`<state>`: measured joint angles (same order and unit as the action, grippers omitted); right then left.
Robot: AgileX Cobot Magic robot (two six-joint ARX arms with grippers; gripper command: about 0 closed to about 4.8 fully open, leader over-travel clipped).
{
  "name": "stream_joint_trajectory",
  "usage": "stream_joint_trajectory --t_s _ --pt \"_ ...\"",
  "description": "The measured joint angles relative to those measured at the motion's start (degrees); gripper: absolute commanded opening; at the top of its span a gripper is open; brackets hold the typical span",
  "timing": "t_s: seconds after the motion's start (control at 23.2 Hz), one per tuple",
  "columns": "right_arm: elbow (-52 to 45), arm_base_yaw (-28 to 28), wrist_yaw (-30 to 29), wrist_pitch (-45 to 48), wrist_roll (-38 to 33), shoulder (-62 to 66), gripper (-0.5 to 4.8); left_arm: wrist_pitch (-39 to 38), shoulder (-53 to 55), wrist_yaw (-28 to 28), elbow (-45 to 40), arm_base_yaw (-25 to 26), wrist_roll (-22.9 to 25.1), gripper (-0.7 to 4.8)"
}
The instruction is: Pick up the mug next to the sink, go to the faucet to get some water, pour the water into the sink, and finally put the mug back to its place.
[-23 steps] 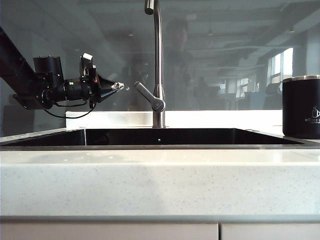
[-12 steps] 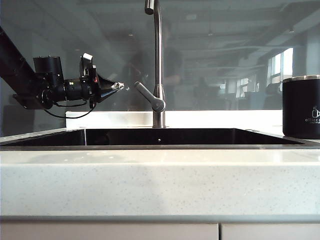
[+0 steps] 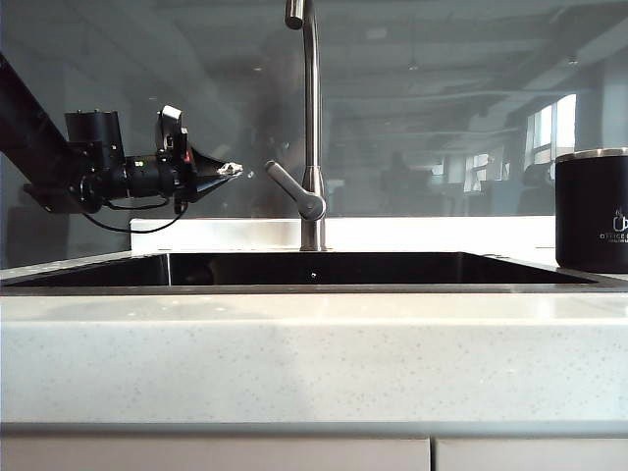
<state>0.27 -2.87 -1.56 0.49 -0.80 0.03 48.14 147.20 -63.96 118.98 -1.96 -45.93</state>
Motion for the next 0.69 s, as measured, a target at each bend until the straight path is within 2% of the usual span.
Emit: stream_joint_trajectory --t_s 0.09,0.17,0.34,0.39,0.47,0.6,0.69 --pt "0.0 0.0 0.0 0.0 0.0 0.0 -0.07 -4.8 -1.6 0.2 0.0 0.6 0.2 0.13" --pt "0.0 0.0 0.0 0.0 0.0 0.0 -0.07 -10.8 -4.4 1.7 0.0 1.2 2.7 0.13" --pt "0.0 0.0 0.0 0.0 0.0 0.0 -0.07 -25.8 -12.9 7.9 0.1 2.6 13.2 0.13" --pt "0.0 0.0 0.0 0.0 0.0 0.0 -0.07 -31.1 -15.5 11.6 0.1 2.8 16.7 0.13" --pt "0.0 0.0 0.0 0.0 0.0 0.0 -0.07 -44.3 -21.7 23.8 0.1 2.7 25.6 0.13" --pt "0.0 0.0 0.0 0.0 0.0 0.0 -0.07 -56.5 -28.5 39.6 0.1 2.6 33.6 0.14" --pt "0.0 0.0 0.0 0.0 0.0 0.0 -0.07 -63.4 -33.2 49.4 0.0 2.5 36.3 0.14"
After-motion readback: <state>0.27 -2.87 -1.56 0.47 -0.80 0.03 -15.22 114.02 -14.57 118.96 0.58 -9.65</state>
